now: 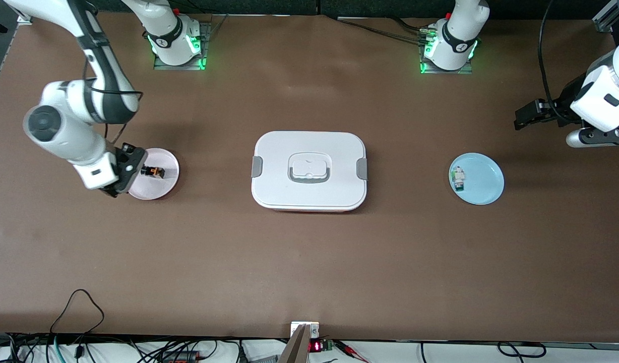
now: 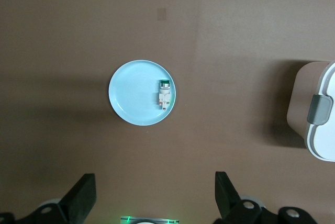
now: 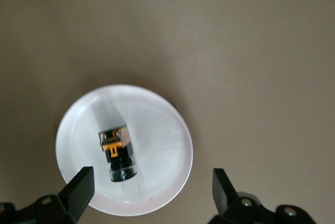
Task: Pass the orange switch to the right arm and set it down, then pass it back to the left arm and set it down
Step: 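Lower the switch onto the white plate and open the right gripper, then raise the right gripper away from the white plate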
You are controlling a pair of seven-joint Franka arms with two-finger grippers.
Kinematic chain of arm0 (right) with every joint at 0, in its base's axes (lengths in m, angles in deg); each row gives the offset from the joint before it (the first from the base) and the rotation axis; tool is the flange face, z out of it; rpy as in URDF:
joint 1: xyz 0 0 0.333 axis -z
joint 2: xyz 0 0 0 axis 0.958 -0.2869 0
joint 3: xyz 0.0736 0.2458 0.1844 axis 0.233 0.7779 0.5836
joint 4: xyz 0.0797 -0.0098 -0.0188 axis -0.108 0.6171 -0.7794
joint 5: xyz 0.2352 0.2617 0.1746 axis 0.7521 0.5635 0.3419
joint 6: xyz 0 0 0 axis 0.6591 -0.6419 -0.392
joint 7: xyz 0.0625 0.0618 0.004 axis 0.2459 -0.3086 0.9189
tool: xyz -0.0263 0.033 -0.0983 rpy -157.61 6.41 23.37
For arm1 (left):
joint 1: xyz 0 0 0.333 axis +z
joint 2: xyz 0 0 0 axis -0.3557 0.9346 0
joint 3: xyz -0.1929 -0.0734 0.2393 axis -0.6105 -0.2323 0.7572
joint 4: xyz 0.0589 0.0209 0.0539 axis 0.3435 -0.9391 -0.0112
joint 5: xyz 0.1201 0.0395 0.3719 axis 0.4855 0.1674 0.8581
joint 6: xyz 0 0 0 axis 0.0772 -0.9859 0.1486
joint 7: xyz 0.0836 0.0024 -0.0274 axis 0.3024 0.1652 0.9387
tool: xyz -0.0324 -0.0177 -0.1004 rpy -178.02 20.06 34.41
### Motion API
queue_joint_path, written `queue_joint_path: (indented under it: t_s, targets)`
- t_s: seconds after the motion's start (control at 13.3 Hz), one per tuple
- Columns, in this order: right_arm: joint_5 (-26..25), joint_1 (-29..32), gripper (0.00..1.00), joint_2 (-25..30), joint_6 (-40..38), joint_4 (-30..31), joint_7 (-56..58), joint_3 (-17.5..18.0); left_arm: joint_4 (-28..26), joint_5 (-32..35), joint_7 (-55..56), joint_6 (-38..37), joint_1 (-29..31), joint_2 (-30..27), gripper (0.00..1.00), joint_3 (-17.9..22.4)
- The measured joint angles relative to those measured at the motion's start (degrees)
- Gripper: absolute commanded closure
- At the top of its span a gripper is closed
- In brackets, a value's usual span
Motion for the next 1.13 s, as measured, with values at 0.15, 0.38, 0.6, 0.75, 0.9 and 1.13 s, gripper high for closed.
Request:
queue_joint_path:
  t_s: [0.15, 0.38, 0.6, 0.75, 0.9, 1.13]
  targets:
    - [3.34, -0.01, 0.00, 0.82, -3.70, -3.87, -3.38, 0.02, -0.01, 0.00, -0.05, -0.06, 1.06, 0.08, 0.00, 0.01]
    - [4.11, -0.39, 0.00, 1.89, -10.74, -8.37, -19.56, 0.09, -0.03, 0.00, -0.46, -0.17, 2.91, 0.25, 0.00, 0.03]
    - [4.22, -1.91, 0.00, 2.71, -18.69, -14.04, -39.01, 0.36, -0.04, 0.00, -1.67, -0.22, 4.22, 0.70, 0.00, 0.03]
    - [4.41, -3.00, 0.00, 3.08, -24.13, -18.10, -51.53, 0.42, -0.04, 0.00, -2.30, -0.23, 4.72, 0.94, 0.00, 0.03]
    - [4.45, -4.58, 0.00, 3.32, -30.05, -22.83, -61.20, 0.43, -0.04, 0.00, -2.43, -0.23, 4.73, 1.01, 0.00, -0.04]
    - [3.60, -5.95, 0.00, 3.97, -38.11, -29.20, -66.53, -0.24, 0.05, 0.00, -3.59, 0.13, 4.66, 1.19, 0.00, -0.42]
